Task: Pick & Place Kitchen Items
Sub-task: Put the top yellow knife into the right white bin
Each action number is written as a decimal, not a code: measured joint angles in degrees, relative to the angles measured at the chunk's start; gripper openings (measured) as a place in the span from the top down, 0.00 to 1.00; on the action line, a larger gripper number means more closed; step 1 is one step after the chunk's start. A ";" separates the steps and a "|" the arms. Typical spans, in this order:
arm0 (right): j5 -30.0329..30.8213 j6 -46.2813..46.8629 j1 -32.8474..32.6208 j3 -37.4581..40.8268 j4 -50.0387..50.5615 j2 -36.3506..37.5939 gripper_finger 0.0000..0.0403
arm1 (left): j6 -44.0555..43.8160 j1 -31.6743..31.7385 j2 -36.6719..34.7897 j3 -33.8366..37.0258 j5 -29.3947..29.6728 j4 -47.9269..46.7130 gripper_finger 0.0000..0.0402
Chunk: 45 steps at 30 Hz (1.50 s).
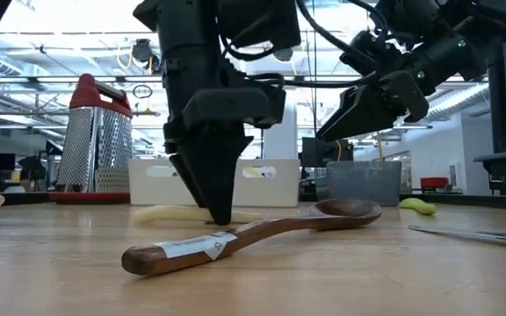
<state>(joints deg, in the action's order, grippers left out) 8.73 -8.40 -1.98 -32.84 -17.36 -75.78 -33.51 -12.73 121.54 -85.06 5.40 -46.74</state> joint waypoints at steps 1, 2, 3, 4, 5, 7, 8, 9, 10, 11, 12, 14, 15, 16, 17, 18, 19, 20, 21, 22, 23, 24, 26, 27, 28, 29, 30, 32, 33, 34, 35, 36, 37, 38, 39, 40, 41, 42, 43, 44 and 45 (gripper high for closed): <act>-0.02 0.00 -0.01 0.00 0.05 -0.01 0.55 | 1.09 0.43 0.00 0.00 0.14 -0.46 0.56; 0.00 0.02 0.00 0.00 0.11 -0.01 0.55 | 1.86 0.94 0.00 0.00 -0.06 -1.04 0.56; 0.00 0.00 0.00 0.00 0.13 0.01 0.55 | 2.68 1.34 0.00 0.00 -0.36 -1.71 0.56; -0.01 0.00 0.00 0.00 0.19 -0.01 0.55 | 3.55 1.59 0.00 0.00 -0.55 -2.58 0.56; 0.00 0.00 -0.02 0.00 0.47 -0.01 0.55 | 4.51 1.73 0.00 0.00 -0.46 -3.35 0.56; -0.02 0.00 -0.01 0.00 0.73 -0.01 0.55 | 7.66 1.74 0.02 0.00 0.13 -4.53 0.56; 0.00 0.00 0.00 0.00 0.87 0.00 0.55 | 9.82 1.72 0.03 0.02 0.23 -4.72 0.56; 0.00 0.00 -0.01 0.00 0.99 -0.01 0.55 | 12.08 1.58 0.05 0.02 0.24 -4.87 0.56; -0.02 0.01 0.00 0.00 1.02 -0.01 0.55 | 14.31 1.35 0.07 0.02 0.46 -5.11 0.56; -0.02 0.04 0.00 0.00 1.02 -0.01 0.55 | 16.46 1.17 0.09 0.02 0.81 -5.36 0.56; -0.02 0.14 -0.01 0.00 1.03 -0.01 0.55 | 18.11 1.11 0.09 0.07 0.88 -5.64 0.56; -0.02 0.15 0.00 0.00 1.14 -0.01 0.55 | 20.29 1.20 0.07 0.63 0.69 -5.68 0.57; 0.00 0.17 0.00 0.00 1.22 -0.01 0.55 | 20.60 1.28 0.05 0.78 0.62 -5.75 0.57; 0.00 0.17 -0.02 0.00 1.37 0.01 0.55 | 20.56 1.40 0.02 0.89 0.55 -5.86 0.57; 0.00 0.17 -0.02 0.00 1.40 -0.01 0.55 | 20.25 1.57 0.02 0.92 0.26 -6.04 0.58; -0.02 0.17 0.00 0.00 1.40 -0.01 0.55 | 19.67 1.83 0.02 0.98 -0.18 -6.10 0.61; -0.01 0.17 0.00 0.00 1.40 -0.01 0.55 | 19.44 2.10 0.02 1.01 -0.92 -6.12 0.63; -0.01 0.20 0.00 0.00 1.40 -0.01 0.55 | 19.50 2.42 0.02 1.01 -1.88 -6.10 0.67; 0.00 0.20 -0.02 0.00 1.40 0.00 0.55 | 19.63 2.80 0.02 1.01 -3.03 -5.98 0.71; -0.02 0.20 -0.02 0.00 1.40 -0.01 0.55 | 19.79 3.24 0.02 1.04 -4.27 -5.72 0.76; -0.02 0.20 -0.02 0.00 1.40 -0.01 0.55 | 19.96 3.62 0.02 1.07 -5.35 -5.55 0.80; 0.00 0.20 -0.02 0.00 1.40 0.01 0.55 | 20.01 3.95 0.00 1.10 -5.95 -5.34 0.84; -0.02 0.32 -0.01 0.00 1.40 -0.01 0.55 | 19.21 4.71 0.00 1.11 -6.43 -4.59 0.88; -0.02 0.78 -0.01 0.00 1.40 -0.01 0.55 | 18.03 5.17 0.00 1.11 -6.79 -4.38 0.88; -0.01 1.51 -0.01 0.00 1.40 -0.01 0.55 | 16.71 5.56 0.00 1.11 -7.19 -4.33 0.88; -0.02 2.15 -0.01 0.00 1.40 -0.01 0.55 | 15.52 5.93 -0.06 1.11 -7.56 -4.33 0.88; -0.02 2.74 0.00 0.00 1.40 -0.01 0.55 | 14.72 6.18 -0.82 1.15 -7.93 -4.37 0.88; -0.02 3.21 -0.02 0.00 1.42 -0.01 0.55 | 13.87 6.39 -1.63 1.25 -8.01 -4.24 0.88; -0.02 3.21 0.00 0.00 1.42 -0.01 0.55 | 13.51 6.42 -2.46 1.37 -7.94 -4.05 0.88; -0.01 3.21 -0.01 0.00 1.42 -0.01 0.55 | 13.23 6.39 -3.55 1.64 -6.80 -4.65 0.88; -0.02 3.21 -0.02 0.00 1.46 -0.01 0.55 | 12.49 6.52 -4.48 1.74 -5.24 -5.56 0.88; 0.00 3.17 -0.02 0.00 1.46 0.01 0.55 | 11.54 6.76 -5.64 1.77 -4.86 -6.08 0.88; 0.00 3.17 -0.01 0.00 1.47 0.00 0.55 | 10.42 6.89 -7.18 1.76 -3.81 -6.50 0.88; -0.01 3.21 0.00 0.00 1.53 -0.01 0.55 | 9.20 7.01 -8.89 1.67 -2.81 -7.50 0.88; 0.00 3.21 0.00 0.00 1.61 -0.01 0.55 | 7.13 7.15 -10.27 1.34 -2.40 -8.40 0.88; -0.02 3.23 -0.02 0.00 1.77 -0.01 0.55 | 4.93 7.31 -11.32 1.18 -2.47 -10.17 0.88; -0.02 3.24 -0.02 0.00 2.22 0.01 0.55 | 3.25 7.43 -12.29 1.27 -2.38 -12.78 0.88; 0.00 3.24 -0.02 0.00 2.78 0.01 0.55 | 1.98 7.60 -13.08 1.43 -2.59 -15.38 0.88; 0.00 3.27 -0.02 0.00 3.42 -0.01 0.55 | 1.03 7.73 -13.66 1.56 -2.67 -17.79 0.88; 0.00 3.31 -0.02 0.00 3.83 -0.01 0.55 | -0.08 7.87 -14.29 1.56 -2.22 -19.80 0.88; 0.00 3.72 -0.02 0.00 4.23 0.00 0.55 | -1.30 8.10 -15.16 1.26 -1.90 -22.16 0.88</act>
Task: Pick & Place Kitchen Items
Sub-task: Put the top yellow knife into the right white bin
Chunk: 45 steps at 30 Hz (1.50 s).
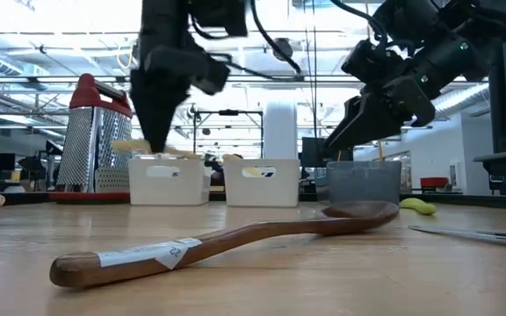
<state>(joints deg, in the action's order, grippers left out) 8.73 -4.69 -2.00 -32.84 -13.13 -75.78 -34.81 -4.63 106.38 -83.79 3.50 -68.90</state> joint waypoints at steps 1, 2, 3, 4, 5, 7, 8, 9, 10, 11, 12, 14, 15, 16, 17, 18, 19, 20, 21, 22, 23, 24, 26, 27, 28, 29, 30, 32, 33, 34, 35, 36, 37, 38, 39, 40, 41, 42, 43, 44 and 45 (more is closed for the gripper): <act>0.00 0.65 0.00 0.00 0.23 -0.01 0.55 | -1.22 0.28 -0.81 -0.61 0.40 -2.82 0.88; -0.02 1.21 0.00 0.00 0.28 0.00 0.55 | -2.52 0.58 -1.20 -1.38 1.13 -5.42 0.88; 0.00 1.64 0.00 0.00 0.22 -0.01 0.55 | -3.44 1.09 -1.32 -2.24 1.45 -8.25 0.88; 0.00 1.98 0.00 0.00 0.14 0.01 0.55 | -4.01 1.63 -1.22 -3.24 1.78 -10.75 0.88; -0.02 2.10 0.00 0.00 0.03 -0.01 0.55 | -4.81 2.15 -1.04 -4.37 1.80 -12.71 0.88; 0.00 2.10 0.00 0.00 -0.21 -0.01 0.55 | -5.58 3.28 -1.03 -7.39 1.70 -14.22 0.88; 0.00 2.10 0.00 0.00 -0.28 0.00 0.55 | -5.72 3.93 -1.11 -8.87 1.76 -14.03 0.88; 0.00 2.10 0.00 0.00 -0.28 -0.01 0.55 | -5.74 4.60 -1.03 -10.36 1.83 -13.70 0.88; 0.00 2.11 0.00 0.00 -0.28 0.00 0.55 | -5.68 5.40 -0.93 -11.69 1.55 -13.84 0.88; -0.01 2.12 0.00 0.00 -0.26 -0.01 0.55 | -5.68 6.22 -0.72 -13.09 1.46 -13.93 0.88; -0.02 2.12 0.00 0.00 -0.28 -0.01 0.55 | -5.97 7.16 -0.69 -14.42 1.26 -13.79 0.88; 0.00 2.12 0.00 0.00 -0.29 0.01 0.55 | -7.02 9.34 -0.91 -16.85 -0.83 -12.28 0.88; 0.00 2.10 0.00 0.00 -0.28 -0.01 0.55 | -7.46 10.67 -1.00 -17.70 -3.55 -11.28 0.88; 0.00 2.12 0.00 0.00 -0.28 -0.01 0.55 | -7.43 12.11 -0.99 -18.21 -6.60 -10.29 0.88; 0.00 2.12 0.00 0.00 -0.28 0.00 0.55 | -7.19 13.56 -0.94 -18.57 -9.64 -9.23 0.88; 0.00 2.12 0.00 0.00 -0.27 -0.01 0.55 | -6.75 14.94 -0.86 -18.68 -12.16 -8.07 0.88; -0.01 2.12 0.00 0.00 -0.26 0.00 0.55 | -6.77 16.40 -0.84 -18.72 -14.32 -6.75 0.88; 0.00 2.12 0.00 0.00 -0.28 -0.01 0.55 | -6.90 17.91 -0.84 -18.75 -16.69 -5.56 0.86; 0.00 2.12 0.00 0.00 -0.28 -0.01 0.55 | -6.92 19.38 -0.82 -18.69 -18.89 -4.63 0.85; -0.02 2.12 0.00 0.00 -0.26 0.01 0.55 | -6.91 20.74 -0.38 -18.54 -20.74 -4.01 0.84; 0.00 2.12 0.00 0.00 -0.27 -0.01 0.55 | -6.93 22.07 0.20 -18.52 -22.63 -3.80 0.83; 0.00 2.12 0.00 0.00 -0.26 -0.01 0.55 | -6.93 23.23 0.86 -18.42 -24.12 -3.91 0.83; 0.00 2.12 0.00 0.00 -0.28 -0.01 0.55 | -7.01 25.08 2.61 -18.36 -26.16 -3.66 0.85; 0.00 2.15 0.00 0.00 -0.25 0.01 0.55 | -6.90 25.89 3.38 -18.38 -27.31 -3.39 0.87; 0.00 2.43 0.00 0.00 -0.25 0.01 0.55 | -6.59 26.66 4.14 -18.38 -28.56 -3.17 0.88; 0.00 2.77 0.00 0.00 -0.28 -0.01 0.55 | -6.14 27.37 5.16 -18.38 -30.37 -2.48 0.88; 0.02 3.09 0.00 0.00 -0.28 -0.01 0.55 | -5.77 28.03 6.25 -18.38 -32.95 -1.42 0.88; 0.00 3.86 0.00 0.00 -0.19 0.00 0.55 | -5.45 29.26 8.03 -18.31 -38.42 0.85 0.88; 0.02 4.04 0.00 0.00 -0.20 -0.01 0.55 | -5.85 29.75 8.65 -18.31 -40.64 2.34 0.88; 0.01 4.06 0.00 0.00 -0.23 -0.01 0.55 | -6.65 30.19 9.14 -18.35 -42.02 3.89 0.87; 0.00 4.06 0.00 0.00 -0.20 -0.01 0.55 | -7.56 30.67 9.47 -18.44 -43.13 4.66 0.85; 0.01 4.06 0.00 0.00 -0.20 0.00 0.55 | -8.03 31.17 9.89 -18.44 -44.02 4.60 0.84; 0.02 4.06 0.00 0.00 -0.23 0.00 0.55 | -8.73 31.61 10.42 -18.44 -44.96 4.57 0.83; 0.01 4.05 0.00 0.00 -0.21 0.00 0.55 | -9.45 32.06 11.02 -18.44 -45.66 4.27 0.82; 0.02 4.06 0.00 0.00 -0.21 -0.01 0.55 | -9.71 32.49 11.58 -18.40 -45.90 4.15 0.82; 0.02 4.06 0.00 0.00 -0.19 -0.01 0.55 | -9.96 32.90 11.95 -18.40 -45.98 4.17 0.82; 0.02 4.06 0.00 0.00 -0.19 0.00 0.55 | -10.26 33.36 12.15 -18.40 -45.93 4.34 0.82; 0.01 4.06 0.00 0.00 -0.18 -0.01 0.55 | -10.38 33.77 12.34 -18.40 -46.00 4.74 0.83; 0.02 4.06 0.00 0.00 -0.18 0.01 0.55 | -10.40 34.27 12.43 -18.42 -46.10 4.82 0.84; 0.02 4.06 0.00 0.00 -0.19 0.01 0.55 | -10.40 34.77 12.50 -18.42 -46.11 4.70 0.85; 0.01 4.06 0.00 0.00 -0.16 -0.01 0.55 | -10.40 35.23 12.56 -18.42 -46.08 4.70 0.85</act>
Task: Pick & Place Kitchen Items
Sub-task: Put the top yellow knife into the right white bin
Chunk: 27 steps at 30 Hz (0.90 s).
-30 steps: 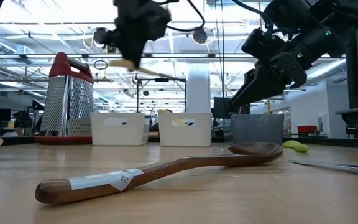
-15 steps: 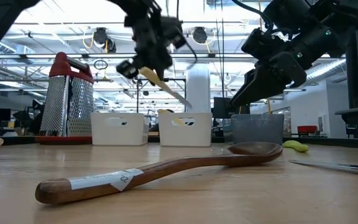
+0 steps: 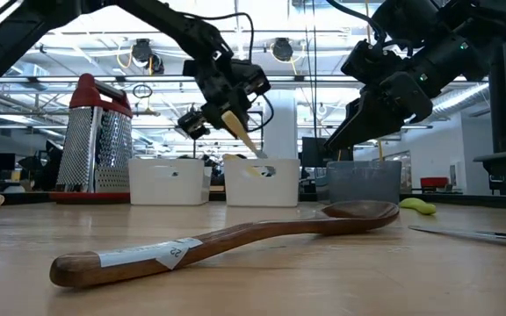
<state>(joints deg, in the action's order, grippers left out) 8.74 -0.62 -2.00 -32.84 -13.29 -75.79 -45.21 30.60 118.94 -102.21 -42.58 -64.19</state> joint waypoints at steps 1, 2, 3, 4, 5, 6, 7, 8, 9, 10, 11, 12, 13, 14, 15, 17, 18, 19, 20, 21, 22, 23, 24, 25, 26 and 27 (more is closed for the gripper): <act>0.01 0.00 0.00 0.00 0.01 0.01 0.55 | -0.03 0.46 0.04 0.00 0.04 0.09 0.85; 0.01 0.00 0.00 0.00 -0.01 0.01 0.55 | -0.08 0.91 0.04 0.00 0.10 0.31 0.84; 0.01 0.00 0.00 0.00 0.01 0.02 0.55 | -0.11 1.34 0.04 0.00 0.10 0.51 0.84; 0.01 0.00 0.00 0.00 0.01 0.00 0.55 | -0.23 1.75 0.01 0.00 0.10 0.56 0.83; 0.01 0.00 0.00 0.00 0.01 0.00 0.55 | -0.54 2.17 0.01 0.00 0.12 0.62 0.83; 0.01 0.00 0.00 0.00 0.06 0.00 0.55 | -1.03 2.59 0.02 0.00 0.18 0.69 0.82; 0.01 0.00 0.00 0.00 0.09 0.00 0.55 | -1.21 2.93 0.03 0.00 0.44 0.89 0.82; 0.01 0.00 0.00 0.00 0.10 0.02 0.55 | -1.22 3.14 0.01 0.00 0.82 1.28 0.81; 0.01 0.00 0.00 0.00 0.09 0.00 0.55 | -1.00 3.37 0.01 0.00 1.19 1.55 0.81; 0.01 0.00 0.00 0.00 0.09 0.00 0.55 | -0.75 3.57 0.01 0.00 1.58 1.72 0.81; 0.01 0.00 0.00 0.00 0.17 0.02 0.55 | -0.40 3.64 0.01 0.00 1.83 1.74 0.81; 0.01 0.00 0.00 0.00 0.26 0.00 0.55 | -0.26 3.66 0.01 0.00 2.12 1.74 0.81; 0.01 0.00 0.00 0.00 0.31 0.00 0.55 | -0.23 3.62 0.01 0.00 2.17 1.76 0.81; 0.01 0.00 0.00 0.00 0.32 0.02 0.55 | -0.13 3.59 0.01 0.00 2.15 1.78 0.81; 0.01 0.00 0.00 0.00 0.30 0.02 0.55 | -0.11 3.57 0.01 0.00 2.15 1.78 0.81; 0.01 0.00 0.00 0.00 0.34 0.02 0.55 | 0.00 3.41 0.01 0.01 2.17 1.84 0.81; 0.01 0.00 0.00 0.00 0.32 0.00 0.55 | 0.02 3.35 0.01 0.01 2.35 2.23 0.81; 0.01 0.00 0.00 0.00 0.32 0.01 0.55 | 0.04 3.25 0.01 0.01 2.77 2.80 0.81; 0.01 0.00 0.00 0.00 0.34 0.01 0.55 | 0.04 3.06 -0.01 0.02 3.42 3.44 0.81; 0.01 0.00 0.00 0.00 0.34 0.01 0.55 | 0.04 3.00 -0.01 0.02 3.94 4.23 0.81; 0.01 0.00 0.00 0.00 0.34 0.01 0.55 | 0.04 3.00 -0.01 0.02 4.10 4.91 0.80; 0.01 0.00 0.00 0.00 0.34 0.01 0.55 | 0.04 2.98 -0.01 0.02 4.10 5.36 0.80; 0.01 0.00 0.00 0.00 0.34 0.02 0.55 | 0.04 2.98 -0.01 0.02 4.10 5.71 0.80; 0.01 0.00 0.00 0.00 0.34 0.01 0.55 | 0.04 2.98 -0.01 0.02 4.12 5.99 0.80; 0.00 0.00 0.00 0.00 0.34 0.00 0.55 | -0.04 2.97 -0.03 0.02 4.13 6.12 0.80; 0.01 0.00 0.00 0.00 0.34 0.02 0.55 | -0.29 2.91 -0.03 0.02 4.27 6.31 0.80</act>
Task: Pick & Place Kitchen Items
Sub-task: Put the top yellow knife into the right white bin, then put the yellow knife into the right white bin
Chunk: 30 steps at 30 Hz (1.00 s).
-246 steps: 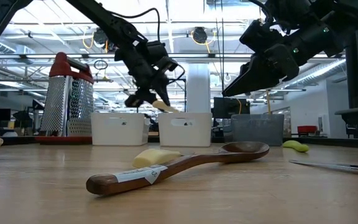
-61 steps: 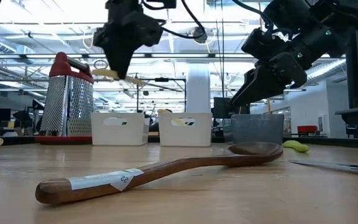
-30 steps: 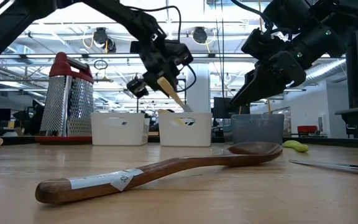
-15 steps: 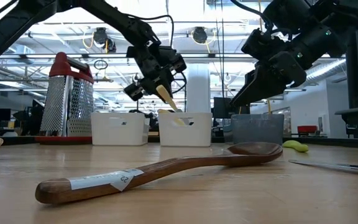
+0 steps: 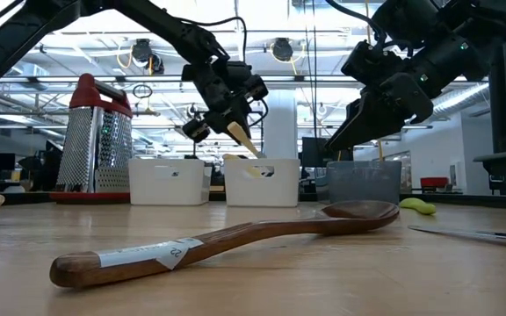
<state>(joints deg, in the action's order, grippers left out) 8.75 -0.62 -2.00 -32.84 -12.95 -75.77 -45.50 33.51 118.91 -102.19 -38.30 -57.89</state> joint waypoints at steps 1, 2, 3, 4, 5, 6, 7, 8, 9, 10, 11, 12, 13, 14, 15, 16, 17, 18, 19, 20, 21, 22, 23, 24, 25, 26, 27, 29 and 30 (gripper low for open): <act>0.00 0.00 0.00 0.00 0.00 -0.02 0.55 | -0.15 -0.11 0.01 0.00 0.32 0.15 0.80; 0.00 0.00 0.00 0.00 0.00 -0.02 0.55 | -0.29 -0.24 0.00 0.00 0.68 0.15 0.80; 0.00 0.00 0.00 0.00 0.00 -0.01 0.55 | -0.28 -0.36 0.00 0.00 0.83 0.12 0.80; 0.00 0.00 0.00 0.00 0.00 -0.02 0.55 | -0.26 -0.46 0.00 0.00 0.83 -0.04 0.80; 0.00 0.00 0.00 0.00 0.00 -0.01 0.55 | -0.26 -0.65 0.00 0.00 0.83 -0.29 0.79; 0.00 0.00 0.00 0.00 0.01 -0.02 0.55 | -0.30 -0.83 0.00 0.00 0.85 -0.39 0.78; 0.00 0.00 0.00 0.00 0.00 -0.02 0.55 | -0.54 -1.04 0.00 0.00 0.85 -0.39 0.77; 0.00 0.00 0.00 0.00 0.00 -0.02 0.55 | -0.54 -1.30 0.00 0.00 0.84 -0.42 0.76; 0.00 0.00 0.00 0.00 0.01 -0.02 0.55 | -0.16 -1.52 0.00 0.00 0.85 -0.44 0.74; -0.02 0.00 0.00 0.00 0.02 -0.02 0.55 | 0.35 -1.78 0.00 0.00 0.84 -0.44 0.72; 0.00 0.00 0.00 0.00 0.02 -0.02 0.55 | 0.57 -1.99 0.00 0.00 0.83 -0.44 0.70; 0.00 0.00 0.00 0.00 0.02 -0.01 0.55 | 0.57 -2.17 0.00 0.00 0.83 -0.45 0.67; 0.00 0.02 0.00 0.00 0.02 -0.02 0.55 | 0.55 -2.19 -0.02 0.00 0.83 -0.46 0.65; 0.00 0.00 0.00 0.00 0.02 0.00 0.55 | 0.55 -2.20 -0.02 0.00 0.83 -0.44 0.63; 0.00 0.00 0.00 0.00 0.02 -0.02 0.55 | 0.53 -2.20 -0.02 0.00 0.83 -0.40 0.61; 0.00 0.00 0.00 0.00 0.02 -0.02 0.55 | 0.51 -2.19 -0.02 0.00 1.03 -0.32 0.60; 0.00 0.02 0.00 0.00 0.02 -0.02 0.55 | 0.39 -2.07 -0.02 0.00 1.53 -0.13 0.58; -0.01 0.01 0.00 0.00 0.02 -0.01 0.55 | 0.40 -1.92 -0.02 0.00 2.00 0.16 0.57; -0.01 0.02 0.00 0.00 0.02 -0.02 0.55 | 0.70 -1.71 -0.02 0.00 2.31 0.59 0.56; 0.00 0.02 0.00 0.00 0.02 -0.02 0.55 | 1.22 -1.52 -0.02 0.00 2.38 1.01 0.56; -0.01 0.02 0.00 0.00 0.02 -0.02 0.55 | 2.03 -1.30 -0.02 0.00 2.38 1.24 0.56; -0.02 0.03 0.00 0.00 0.02 -0.02 0.55 | 3.03 -1.09 -0.02 0.00 2.38 1.27 0.56; -0.01 0.18 0.00 0.00 0.02 -0.02 0.55 | 4.33 -0.91 -0.02 0.00 2.40 1.25 0.56; -0.02 0.82 0.00 0.00 0.02 -0.01 0.55 | 5.97 -0.70 -0.02 0.00 2.40 1.20 0.57; -0.06 1.83 0.00 0.00 0.02 0.00 0.55 | 7.61 -0.62 -0.02 0.00 2.40 1.18 0.57; -0.65 2.79 0.00 0.00 0.09 -0.02 0.55 | 9.32 -0.55 -0.02 0.00 2.40 1.16 0.58; -1.83 3.42 0.04 0.00 0.25 0.00 0.55 | 11.11 -0.54 -0.02 0.00 2.41 1.16 0.59; -4.75 5.14 0.02 -0.02 0.58 -0.01 0.55 | 14.54 -0.63 -0.02 0.00 2.42 1.18 0.61; -6.52 6.51 0.00 -0.02 0.61 -0.02 0.55 | 16.09 -0.68 -0.19 0.00 2.42 1.09 0.63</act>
<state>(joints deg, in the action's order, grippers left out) 2.23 5.89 -2.00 -32.86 -12.34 -75.79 -29.41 32.83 118.73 -102.19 -35.88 -56.80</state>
